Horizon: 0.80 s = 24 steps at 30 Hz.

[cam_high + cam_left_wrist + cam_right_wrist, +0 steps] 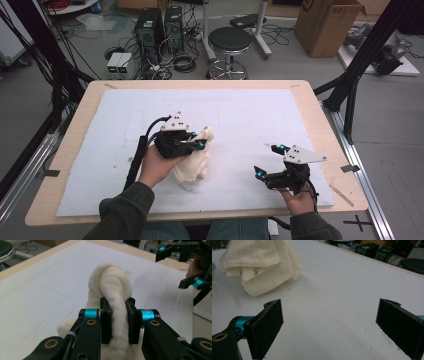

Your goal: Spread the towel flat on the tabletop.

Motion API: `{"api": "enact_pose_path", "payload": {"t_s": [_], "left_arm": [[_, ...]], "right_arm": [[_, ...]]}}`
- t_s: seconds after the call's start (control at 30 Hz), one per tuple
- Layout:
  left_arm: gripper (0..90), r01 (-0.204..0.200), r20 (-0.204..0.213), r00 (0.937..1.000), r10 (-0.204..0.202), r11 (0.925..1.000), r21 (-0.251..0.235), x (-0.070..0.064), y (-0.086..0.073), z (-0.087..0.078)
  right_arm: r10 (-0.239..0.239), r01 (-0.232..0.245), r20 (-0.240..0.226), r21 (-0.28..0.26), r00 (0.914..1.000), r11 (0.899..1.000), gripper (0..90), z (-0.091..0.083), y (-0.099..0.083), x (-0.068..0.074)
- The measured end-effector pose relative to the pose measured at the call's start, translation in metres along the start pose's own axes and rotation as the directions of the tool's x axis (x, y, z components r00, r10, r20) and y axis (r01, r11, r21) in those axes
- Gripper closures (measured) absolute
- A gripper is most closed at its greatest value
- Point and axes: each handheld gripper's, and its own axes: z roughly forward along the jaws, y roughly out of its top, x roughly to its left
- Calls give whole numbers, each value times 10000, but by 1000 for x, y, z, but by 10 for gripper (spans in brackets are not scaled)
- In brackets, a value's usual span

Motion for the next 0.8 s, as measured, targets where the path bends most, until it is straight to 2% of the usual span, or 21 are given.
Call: {"api": "enact_pose_path", "payload": {"t_s": [0.17, 0.23, 0.37, 0.43, 0.57, 0.63, 0.7, 0.73, 0.8], "left_arm": [[772, -246, 179, 9995, 251, 9992, -309, -4, 22, 7], [771, -474, 242, 9985, 483, 9981, -392, -6, 30, 10], [765, -541, 440, 9974, 568, 9967, -612, -1, 34, 25], [756, -456, 491, 9977, 478, 9980, -447, 4, 31, 37], [739, -575, 504, 9972, 558, 9979, 314, 17, 16, 60], [734, -404, 409, 9984, 383, 9979, 516, 24, 6, 68], [719, -37, 338, 9994, 8, 9962, 866, 36, -8, 76], [718, -37, 338, 9994, 8, 9962, 866, 36, -8, 76], [704, 164, 131, 9997, -182, 9923, 1227, 45, -21, 81]], "right_arm": [[-52, 52, 8, -46, 10000, 10000, 66, 0, 0, -1], [-30, 30, -31, -65, 10000, 10000, 66, 0, 0, -2], [-7, 7, -29, -43, 10000, 10000, 66, 0, -1, -3], [-9, 9, -34, -29, 10000, 10000, 66, 0, -1, -4], [22, -22, -9, -59, 10000, 10000, 66, -1, -2, -5], [58, -58, -16, -42, 10000, 10000, 66, -1, -2, -5], [87, -87, 24, -70, 10000, 9999, 66, -2, -3, -6], [87, -87, 24, -70, 10000, 9999, 66, -2, -3, -6], [141, -141, 13, -35, 9999, 9999, 66, -2, -3, -6]]}}
